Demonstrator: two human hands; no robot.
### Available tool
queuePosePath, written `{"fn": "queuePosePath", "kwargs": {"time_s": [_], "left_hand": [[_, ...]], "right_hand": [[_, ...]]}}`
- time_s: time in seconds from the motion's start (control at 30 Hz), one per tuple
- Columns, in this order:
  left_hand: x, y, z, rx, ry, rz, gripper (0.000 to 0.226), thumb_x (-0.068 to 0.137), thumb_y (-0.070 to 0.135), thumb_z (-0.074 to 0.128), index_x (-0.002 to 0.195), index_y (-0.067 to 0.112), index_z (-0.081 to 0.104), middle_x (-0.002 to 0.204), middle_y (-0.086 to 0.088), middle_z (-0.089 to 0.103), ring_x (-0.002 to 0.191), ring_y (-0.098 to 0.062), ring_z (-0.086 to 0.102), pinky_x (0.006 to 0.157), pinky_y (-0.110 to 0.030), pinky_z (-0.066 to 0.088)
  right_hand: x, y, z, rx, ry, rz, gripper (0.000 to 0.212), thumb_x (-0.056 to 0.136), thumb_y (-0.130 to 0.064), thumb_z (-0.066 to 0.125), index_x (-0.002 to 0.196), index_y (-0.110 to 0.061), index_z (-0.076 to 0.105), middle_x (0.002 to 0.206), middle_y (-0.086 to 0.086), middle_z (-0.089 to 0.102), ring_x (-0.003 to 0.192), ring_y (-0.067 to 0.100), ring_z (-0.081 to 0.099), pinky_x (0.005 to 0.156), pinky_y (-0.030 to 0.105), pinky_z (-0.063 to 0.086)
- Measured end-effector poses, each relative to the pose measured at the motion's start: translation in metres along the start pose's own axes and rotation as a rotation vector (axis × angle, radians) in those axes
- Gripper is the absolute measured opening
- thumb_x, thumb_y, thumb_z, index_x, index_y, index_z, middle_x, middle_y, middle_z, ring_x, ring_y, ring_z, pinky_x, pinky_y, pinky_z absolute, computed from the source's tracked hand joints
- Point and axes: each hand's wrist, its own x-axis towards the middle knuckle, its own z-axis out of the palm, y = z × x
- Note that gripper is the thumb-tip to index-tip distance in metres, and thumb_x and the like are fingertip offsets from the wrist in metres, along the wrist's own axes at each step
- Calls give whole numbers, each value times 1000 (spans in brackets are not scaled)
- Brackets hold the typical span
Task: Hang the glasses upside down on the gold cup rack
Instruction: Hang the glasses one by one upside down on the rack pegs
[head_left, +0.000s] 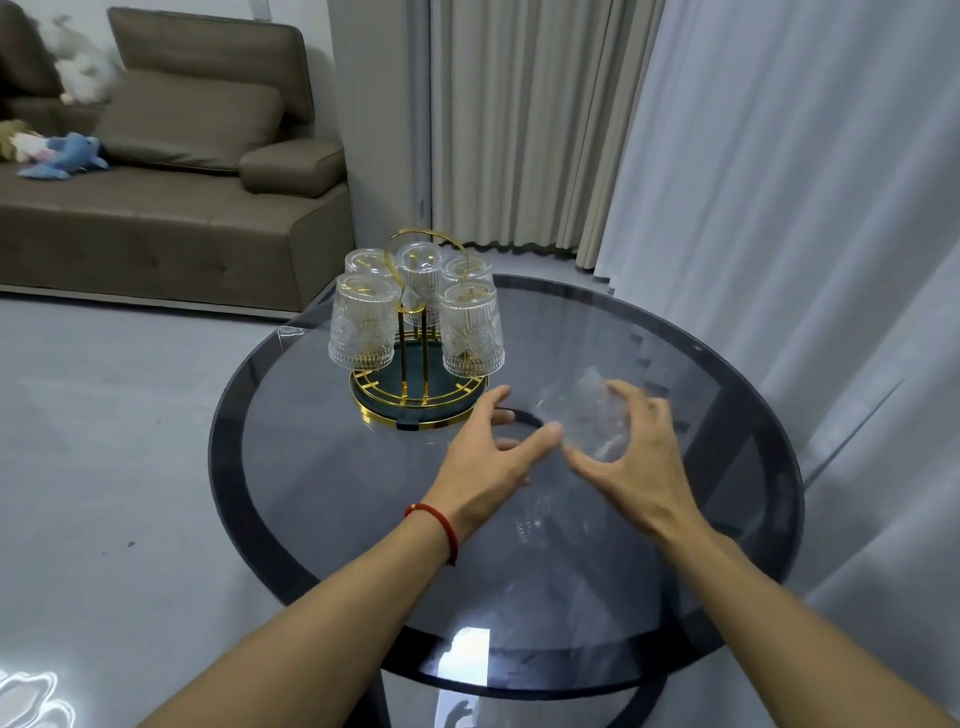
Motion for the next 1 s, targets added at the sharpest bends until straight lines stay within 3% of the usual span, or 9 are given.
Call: {"fn": "queuePosePath", "kwargs": {"time_s": [0.07, 0.17, 0.3, 0.43, 0.6, 0.67, 0.73, 0.87, 1.0], "left_hand": [[-1, 5, 0, -204, 1, -96, 81, 84, 41, 80, 149, 24, 36, 132, -6, 53, 114, -21, 63, 74, -41, 64], [-1, 10, -8, -321, 154, -145, 50, 88, 28, 76, 130, 6, 59, 125, -14, 64, 104, -22, 69, 68, -43, 64], [-2, 7, -28, -502, 200, -163, 29, 93, 24, 69, 114, 3, 69, 112, -23, 72, 96, -36, 73, 74, -48, 63], [-4, 11, -38, -568, 177, -119, 32, 97, 34, 62, 113, 7, 70, 109, -21, 75, 96, -35, 74, 75, -44, 64], [5, -6, -54, 73, 651, -91, 31, 100, 31, 44, 86, 17, 68, 92, -8, 72, 94, -30, 67, 78, -43, 53], [10, -22, -66, 518, 595, 38, 17, 94, 16, 54, 103, 14, 69, 111, -8, 68, 111, -28, 59, 88, -39, 47], [16, -39, -75, 802, 433, 144, 42, 87, 11, 60, 129, 13, 61, 137, -6, 57, 132, -25, 46, 104, -41, 43], [22, -58, -77, 1039, 242, 158, 66, 92, 27, 52, 155, 23, 30, 164, -2, 25, 153, -22, 12, 121, -51, 22], [23, -68, -75, 1108, 226, 130, 67, 99, 36, 39, 159, 24, 11, 167, -1, 13, 155, -21, -4, 124, -53, 1]], "right_hand": [[-5, -17, 7, 6, -99, -165, 84, 66, -39, 88, 141, -35, 50, 112, -1, 41, 95, 3, 55, 81, 9, 49], [-10, -36, 18, -3, -192, -250, 93, 69, -45, 91, 150, -29, 46, 120, -1, 40, 104, 7, 51, 91, 11, 47], [-14, -59, 23, 323, -306, 65, 88, 76, -75, 63, 151, -38, 35, 137, -4, 53, 115, 9, 61, 102, 36, 53], [-10, -79, 26, 448, -234, 153, 71, 79, -66, 65, 140, -36, 47, 119, -4, 70, 97, 8, 73, 95, 44, 58], [10, -113, 18, 258, -47, -52, 58, 84, -46, 77, 135, -38, 50, 120, -4, 63, 108, 12, 62, 95, 44, 55], [21, -130, 15, 243, -7, -131, 57, 85, -43, 77, 135, -38, 51, 121, -3, 61, 107, 11, 61, 94, 42, 54], [36, -146, 15, 214, 5, -193, 57, 85, -45, 76, 136, -39, 52, 121, -3, 60, 106, 9, 59, 93, 31, 52], [67, -175, 25, 64, 10, -317, 59, 83, -47, 73, 137, -37, 53, 113, 0, 55, 96, 10, 55, 77, 16, 37], [91, -191, 39, -71, -10, -356, 61, 79, -53, 68, 136, -38, 53, 106, 0, 49, 90, 16, 53, 73, 26, 40]]}}
